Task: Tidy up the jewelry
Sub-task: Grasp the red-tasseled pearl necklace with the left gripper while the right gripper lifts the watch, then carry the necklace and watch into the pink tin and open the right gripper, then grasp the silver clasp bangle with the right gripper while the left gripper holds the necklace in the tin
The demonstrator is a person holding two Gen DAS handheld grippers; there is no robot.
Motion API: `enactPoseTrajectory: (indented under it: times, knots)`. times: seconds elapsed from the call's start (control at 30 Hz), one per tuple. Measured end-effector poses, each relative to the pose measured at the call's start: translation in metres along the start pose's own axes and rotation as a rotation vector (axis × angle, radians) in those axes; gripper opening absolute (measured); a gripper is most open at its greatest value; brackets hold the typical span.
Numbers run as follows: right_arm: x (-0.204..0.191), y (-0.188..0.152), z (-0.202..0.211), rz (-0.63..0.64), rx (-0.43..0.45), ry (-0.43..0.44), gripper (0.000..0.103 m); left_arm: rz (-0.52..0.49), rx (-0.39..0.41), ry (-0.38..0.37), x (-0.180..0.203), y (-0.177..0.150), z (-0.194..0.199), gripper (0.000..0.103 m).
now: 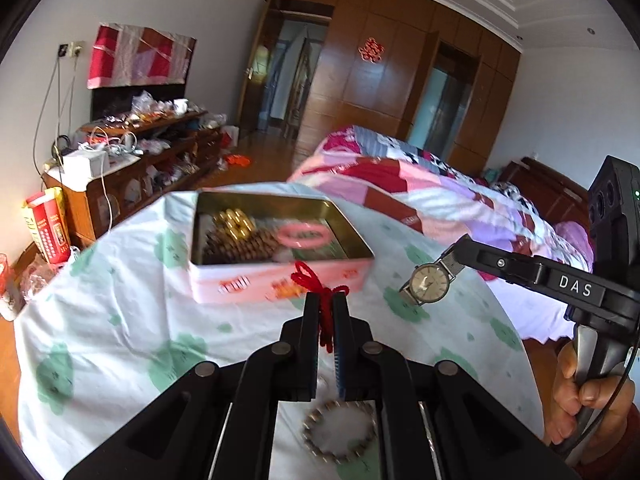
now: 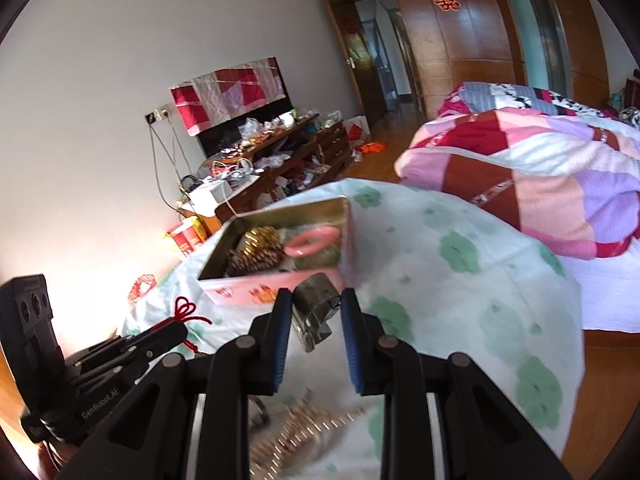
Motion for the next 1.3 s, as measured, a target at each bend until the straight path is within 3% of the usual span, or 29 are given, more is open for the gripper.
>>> enactPoseTrajectory:
  times: [0.2, 0.27, 0.33, 0.43, 0.5, 0.67, 0.7, 0.77, 0.8, 0.83, 1.07, 1.2, 1.3]
  knots:
    - [-0.005, 0.026, -0.022, -0.054, 0.034, 0.082, 0.028, 0.031, 0.050, 0.016, -0.012, 0.027, -0.015, 0.005]
    - [-0.006, 0.036, -0.034, -0.082, 0.043, 0.119, 0.024, 0.038, 0.058, 0.027, -0.016, 0.035, -0.025, 0.005]
    - [-0.008, 0.043, -0.049, -0.093, 0.033, 0.151, 0.013, 0.040, 0.066, 0.043, -0.021, 0.040, -0.034, 0.005]
    - [-0.012, 0.048, -0.072, -0.085, 0.021, 0.162, 0.013, 0.031, 0.065, 0.077, -0.027, 0.048, -0.052, 0.005]
    - [-0.011, 0.049, -0.088, -0.069, -0.003, 0.130, 0.013, 0.015, 0.061, 0.095, -0.030, 0.052, -0.063, 0.005]
    - [0.007, 0.031, -0.098, -0.148, -0.060, 0.183, 0.014, 0.018, 0.036, 0.089, -0.040, 0.048, -0.077, 0.005]
    - [0.009, 0.026, -0.095, -0.160, -0.076, 0.195, 0.019, 0.023, 0.030, 0.088, -0.042, 0.046, -0.078, 0.005]
    - [0.010, 0.011, -0.088, -0.151, -0.122, 0.204, 0.043, 0.033, 0.019, 0.084, -0.044, 0.044, -0.080, 0.005]
    - [0.009, 0.003, -0.085, -0.135, -0.141, 0.198, 0.064, 0.032, 0.015, 0.086, -0.044, 0.044, -0.080, 0.005]
    - [0.008, -0.007, -0.083, -0.115, -0.160, 0.184, 0.075, 0.028, 0.016, 0.093, -0.044, 0.043, -0.081, 0.005]
    - [0.010, -0.038, -0.104, -0.106, -0.283, 0.152, 0.072, 0.044, 0.018, 0.093, -0.045, 0.045, -0.080, 0.005]
    - [0.012, -0.038, -0.104, -0.121, -0.311, 0.148, 0.063, 0.052, 0.007, 0.090, -0.047, 0.045, -0.083, 0.005]
    - [0.000, -0.042, -0.107, 0.004, -0.355, 0.079, 0.047, 0.032, 0.004, 0.105, -0.045, 0.043, -0.085, 0.005]
Point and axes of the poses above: each gripper's, at about its wrist camera, not at the fingertips, and z roughly against the way its jaws point, x to its right, y to its top, the point moved 4 cm from there along -z, roughly the way its jaws point, and after that the axes turned 12 degrees about z, right-handed, at the moved point
